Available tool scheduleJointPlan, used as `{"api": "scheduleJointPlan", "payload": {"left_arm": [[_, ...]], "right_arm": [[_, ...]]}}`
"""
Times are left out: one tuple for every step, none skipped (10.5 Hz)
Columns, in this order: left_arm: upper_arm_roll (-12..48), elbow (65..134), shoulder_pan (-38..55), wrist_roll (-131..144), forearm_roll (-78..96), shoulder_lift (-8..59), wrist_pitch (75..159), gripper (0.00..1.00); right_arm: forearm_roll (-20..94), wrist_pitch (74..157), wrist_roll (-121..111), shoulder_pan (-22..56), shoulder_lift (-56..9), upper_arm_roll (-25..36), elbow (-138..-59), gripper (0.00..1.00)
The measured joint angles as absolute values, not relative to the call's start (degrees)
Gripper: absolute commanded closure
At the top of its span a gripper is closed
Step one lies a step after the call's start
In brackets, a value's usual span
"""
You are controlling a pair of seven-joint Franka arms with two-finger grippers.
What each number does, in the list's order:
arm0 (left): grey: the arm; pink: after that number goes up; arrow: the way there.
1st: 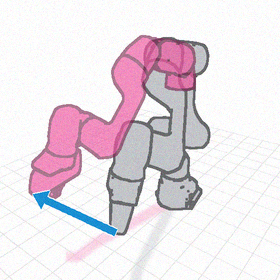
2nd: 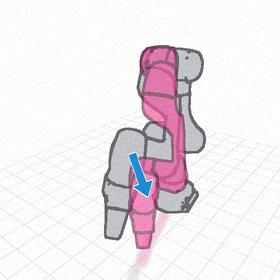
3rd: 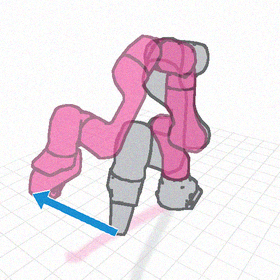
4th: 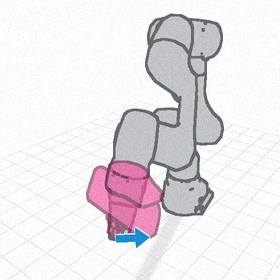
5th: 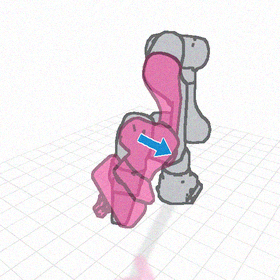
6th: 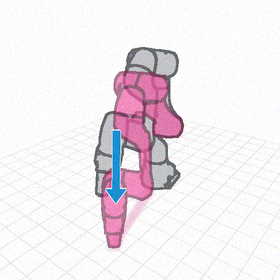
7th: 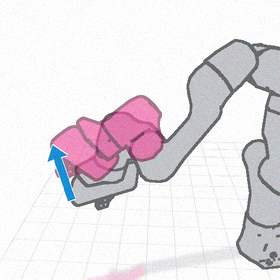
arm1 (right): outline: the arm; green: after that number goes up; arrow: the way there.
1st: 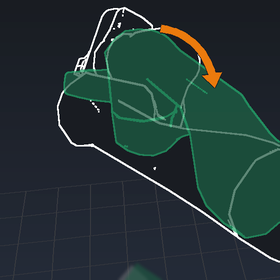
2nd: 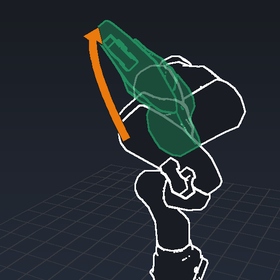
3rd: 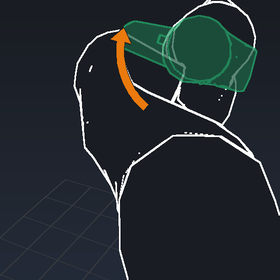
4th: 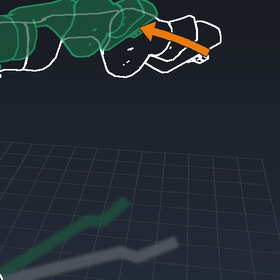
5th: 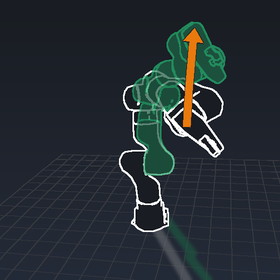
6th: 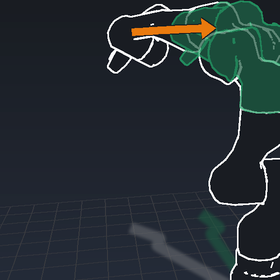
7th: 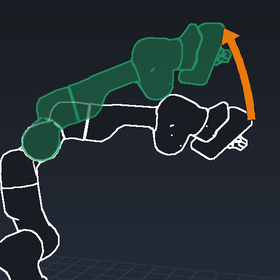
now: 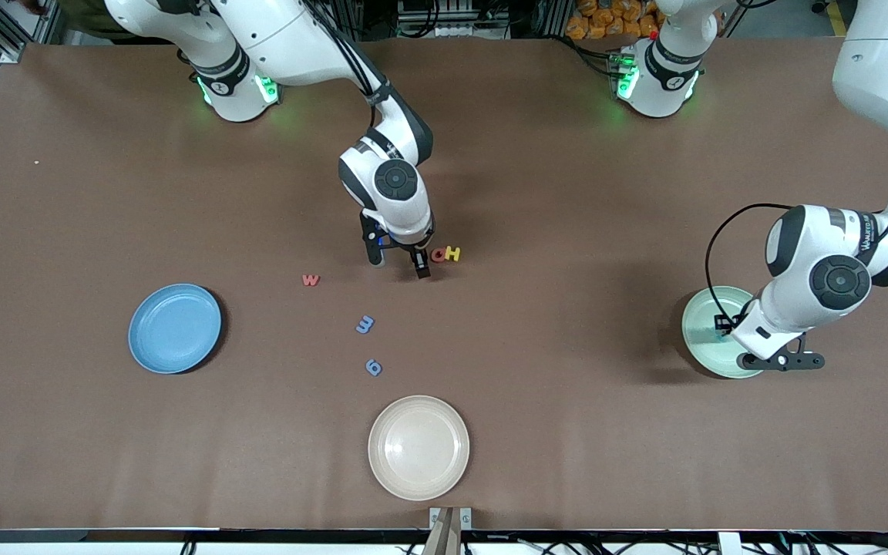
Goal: Sort upper and lower case letters into plates
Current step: 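Carry the teal R into the green plate and open the left gripper, then carry the yellow u to the blue plate while the left gripper returns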
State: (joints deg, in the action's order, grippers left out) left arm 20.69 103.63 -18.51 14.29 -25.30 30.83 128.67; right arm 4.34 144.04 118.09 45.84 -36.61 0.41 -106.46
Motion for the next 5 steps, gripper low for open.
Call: {"api": "scheduleJointPlan", "payload": {"left_arm": [[20.7, 103.4, -17.61, 14.3, -24.81, 30.61, 128.72, 0.0], [20.7, 103.16, -16.29, 14.5, -23.75, 30.11, 128.72, 0.0], [20.71, 102.92, -14.85, 15.0, -22.19, 29.53, 128.72, 0.0], [20.72, 102.73, -13.41, 15.56, -20.47, 28.77, 128.71, 0.0], [20.74, 102.62, -11.76, 16.06, -18.46, 27.89, 128.69, 0.0]], "right_arm": [[4.34, 144.51, 118.09, 45.84, -36.55, 0.48, -106.34, 1.0], [4.32, 144.65, 118.09, 45.84, -36.45, 0.5, -106.23, 1.0], [4.32, 144.75, 118.09, 45.84, -36.42, 0.52, -106.15, 1.0], [4.32, 144.75, 118.09, 45.84, -36.41, 0.53, -106.15, 1.0], [4.32, 144.75, 118.09, 45.84, -36.41, 0.53, -106.15, 1.0]]}}
